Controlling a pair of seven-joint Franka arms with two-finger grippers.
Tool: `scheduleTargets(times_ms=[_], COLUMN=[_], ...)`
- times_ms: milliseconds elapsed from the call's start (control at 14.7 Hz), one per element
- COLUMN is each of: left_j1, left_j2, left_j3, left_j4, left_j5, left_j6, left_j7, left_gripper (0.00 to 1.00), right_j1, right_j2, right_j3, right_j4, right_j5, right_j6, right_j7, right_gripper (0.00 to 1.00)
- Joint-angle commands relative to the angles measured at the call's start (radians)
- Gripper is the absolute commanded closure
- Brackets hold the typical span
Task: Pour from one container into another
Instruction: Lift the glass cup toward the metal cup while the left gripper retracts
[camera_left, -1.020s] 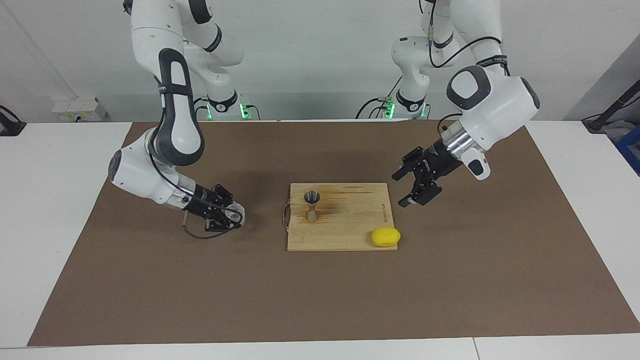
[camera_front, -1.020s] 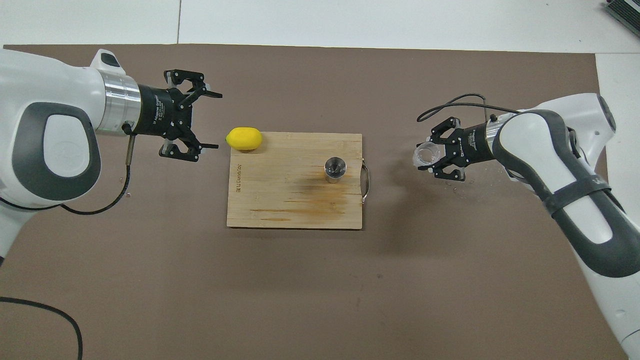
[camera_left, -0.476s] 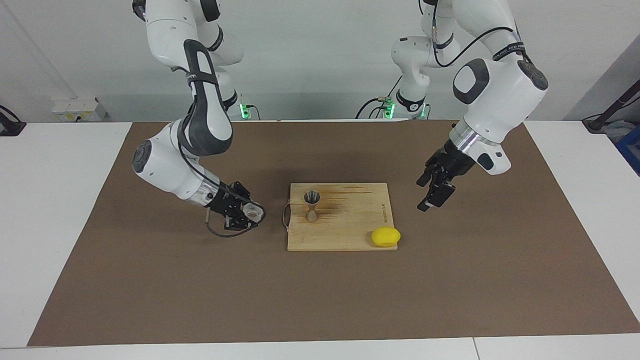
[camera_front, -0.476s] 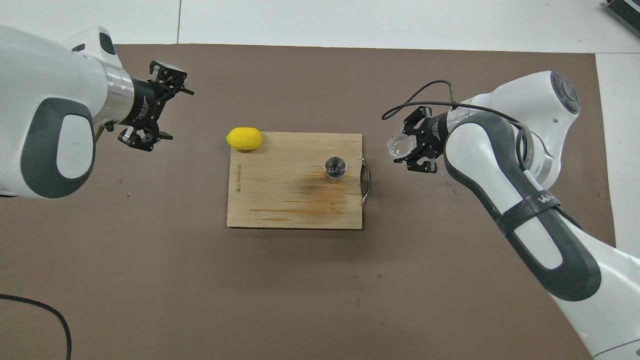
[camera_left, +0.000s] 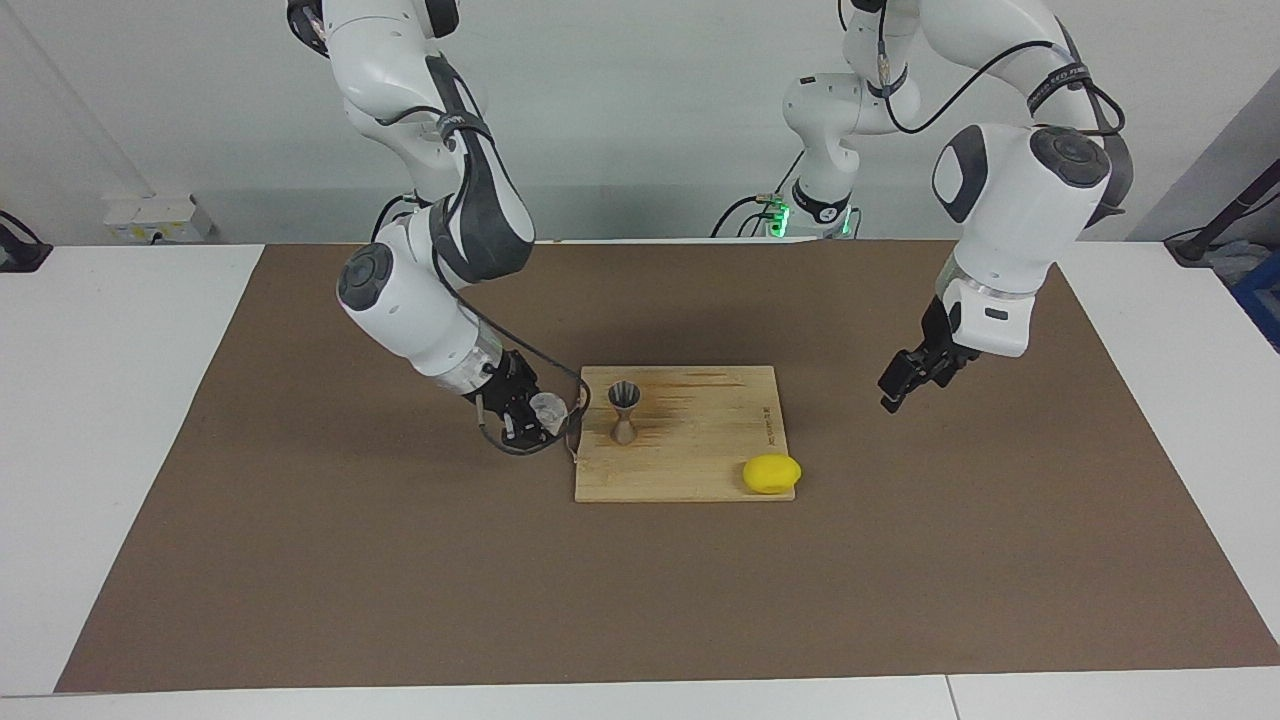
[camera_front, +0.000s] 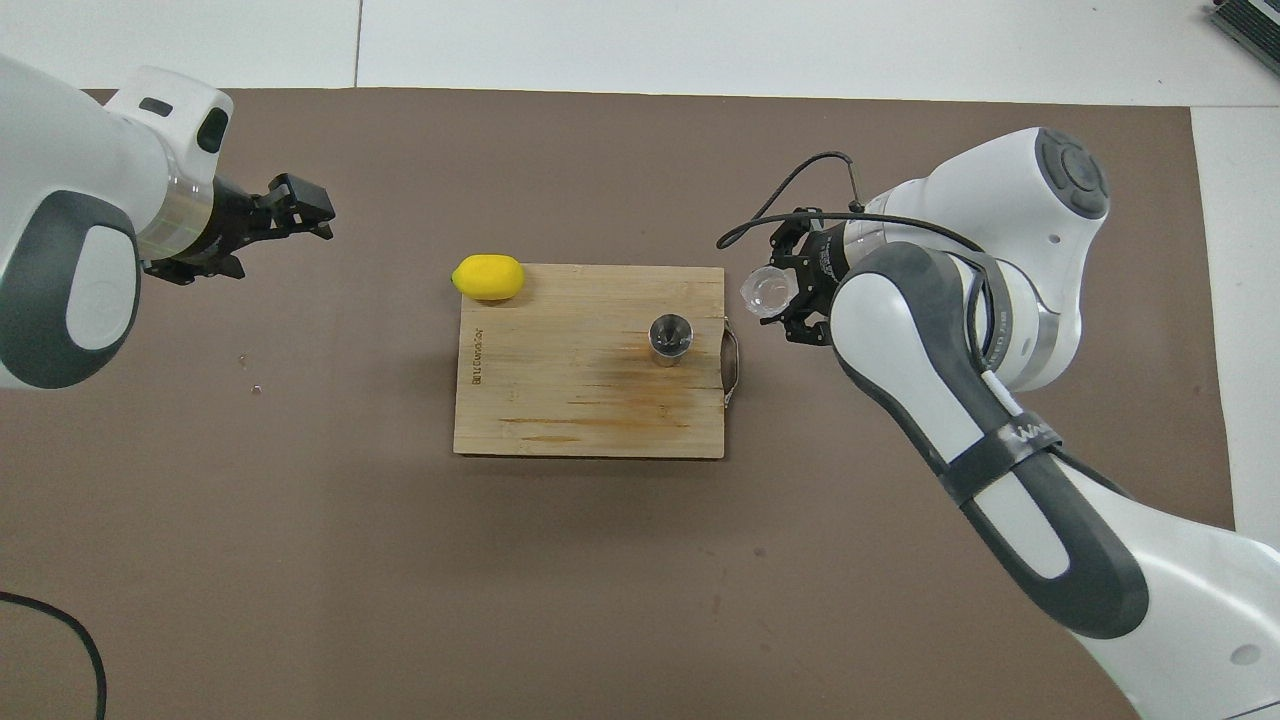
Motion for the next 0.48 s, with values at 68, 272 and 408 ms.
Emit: scheduleTargets(times_ms=[68,272,408], left_j1=[0.015,0.029,0.038], left_j2=[-0.016,-0.059,-0.114], left_j3=[-0.002,-0.001,-0.001], left_j4=[0.027,0.024,0.018], left_j5=[0.109,0.113,0.052], left_j6=[-0.072,-0.095,-0.139], left_j7=[0.280,0.412,0.418], left_gripper=[0.00,0.00,0.00], right_j1=[0.046,0.055,0.076], right_j2=[-0.015,-0.015,-0.015], right_j3=[0.001,0.003,0.002], right_j4=[0.001,0.004,0.011], right_j5=[-0.081,-0.103,-0.126], right_j6=[-0.002,-0.008,-0.010], right_j7=[0.025,0.028,0.054], right_gripper=[0.81,0.81,0.81])
